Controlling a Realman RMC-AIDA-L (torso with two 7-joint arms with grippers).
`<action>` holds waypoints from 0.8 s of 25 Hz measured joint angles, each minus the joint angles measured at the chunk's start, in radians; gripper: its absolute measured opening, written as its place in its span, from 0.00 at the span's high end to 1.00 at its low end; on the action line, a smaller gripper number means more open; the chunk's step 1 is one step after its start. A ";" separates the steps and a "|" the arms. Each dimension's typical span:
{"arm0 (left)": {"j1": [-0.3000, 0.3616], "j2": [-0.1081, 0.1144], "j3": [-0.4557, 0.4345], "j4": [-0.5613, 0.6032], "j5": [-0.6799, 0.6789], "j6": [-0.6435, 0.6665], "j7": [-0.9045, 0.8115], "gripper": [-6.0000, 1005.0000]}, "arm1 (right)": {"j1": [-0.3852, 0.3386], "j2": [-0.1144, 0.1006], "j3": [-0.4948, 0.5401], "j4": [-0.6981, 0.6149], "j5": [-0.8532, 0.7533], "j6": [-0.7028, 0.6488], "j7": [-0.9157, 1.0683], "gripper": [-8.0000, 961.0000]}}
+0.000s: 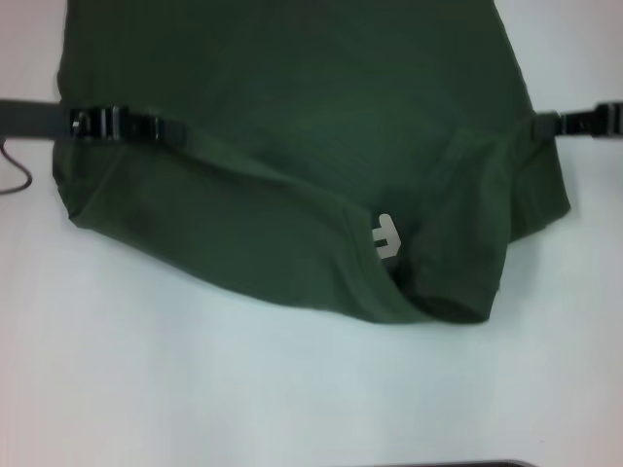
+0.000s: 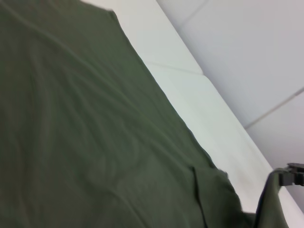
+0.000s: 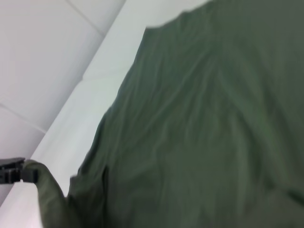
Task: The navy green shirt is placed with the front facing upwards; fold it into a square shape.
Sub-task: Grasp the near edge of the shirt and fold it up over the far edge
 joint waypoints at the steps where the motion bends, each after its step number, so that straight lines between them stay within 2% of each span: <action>1: -0.009 0.000 0.002 0.005 -0.001 -0.022 -0.002 0.96 | 0.012 0.003 0.000 0.002 0.005 0.018 0.002 0.92; 7: -0.049 0.003 0.008 0.034 -0.007 -0.141 -0.014 0.96 | 0.077 0.020 -0.008 0.020 0.009 0.108 0.012 0.91; 12: -0.065 0.006 0.002 0.040 -0.020 -0.191 -0.020 0.95 | 0.117 0.033 -0.047 0.025 0.009 0.193 0.025 0.91; 20: -0.064 0.014 -0.002 0.034 -0.087 -0.241 -0.032 0.95 | 0.156 0.035 -0.092 0.024 0.011 0.271 0.053 0.90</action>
